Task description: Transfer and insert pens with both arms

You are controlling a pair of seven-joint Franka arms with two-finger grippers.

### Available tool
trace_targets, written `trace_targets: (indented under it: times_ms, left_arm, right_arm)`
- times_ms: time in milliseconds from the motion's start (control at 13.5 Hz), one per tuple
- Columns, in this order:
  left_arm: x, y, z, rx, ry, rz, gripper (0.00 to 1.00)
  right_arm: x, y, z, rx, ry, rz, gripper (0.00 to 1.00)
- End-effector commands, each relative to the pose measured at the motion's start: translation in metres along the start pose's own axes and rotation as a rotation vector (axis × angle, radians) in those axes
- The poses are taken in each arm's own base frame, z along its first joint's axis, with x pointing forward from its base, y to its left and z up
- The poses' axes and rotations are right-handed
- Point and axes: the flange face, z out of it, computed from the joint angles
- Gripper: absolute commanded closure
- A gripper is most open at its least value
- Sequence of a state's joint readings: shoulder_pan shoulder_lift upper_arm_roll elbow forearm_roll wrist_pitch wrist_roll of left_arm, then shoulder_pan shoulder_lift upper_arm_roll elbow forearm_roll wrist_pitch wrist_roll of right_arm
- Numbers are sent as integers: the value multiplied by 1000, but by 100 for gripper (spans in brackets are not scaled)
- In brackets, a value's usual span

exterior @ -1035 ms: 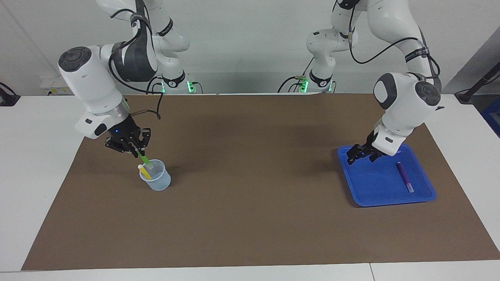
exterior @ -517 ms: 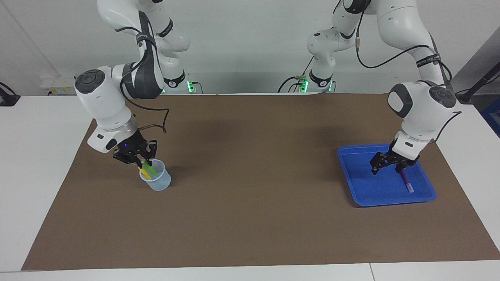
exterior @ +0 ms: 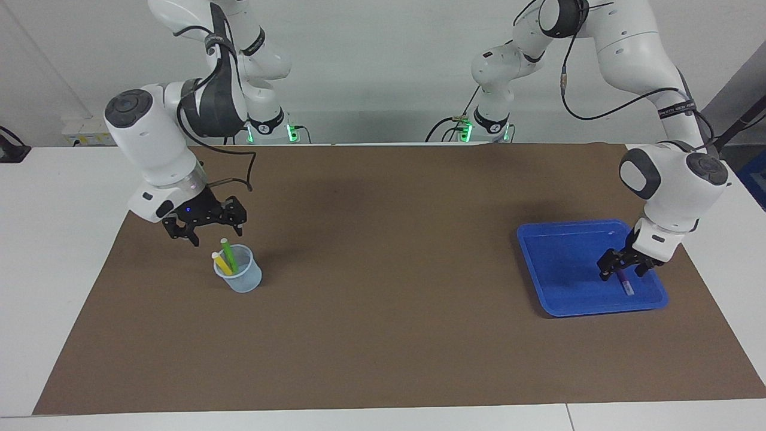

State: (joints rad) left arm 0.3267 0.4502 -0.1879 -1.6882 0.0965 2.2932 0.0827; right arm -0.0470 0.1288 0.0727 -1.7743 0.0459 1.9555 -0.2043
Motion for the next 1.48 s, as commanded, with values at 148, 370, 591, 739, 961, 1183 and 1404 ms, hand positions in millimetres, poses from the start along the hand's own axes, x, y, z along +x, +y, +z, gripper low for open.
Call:
trace_targets:
  times_ms: [148,370,591,739,961,1183,1404]
  left_arm:
    - [24,-20,10,16,24,-1,2]
    - [16,-44,14,21,13,-34,2]
    - [4,-47,28,16,-8,-42,2]
    - [0,-50,32,16,-9,-45,2]
    - [-9,-53,39,14,-33,-30,3]
    - [-23,-58,47,14,-30,-10,11]
    - [-27,-56,49,12,-44,1,16]
  right_arm:
    - [-19,-11,-38,-3,-20,13,0]
    - [-20,-16,-41,-3,-16,9,0]
    - [-18,-22,-42,-4,-9,16,0]
    - [-18,-22,-42,-3,-13,22,0]
    - [-21,-13,-46,-2,-22,31,0]
    - [-20,-11,-46,8,-7,43,0]
    - [-20,-11,-45,12,-3,50,0]
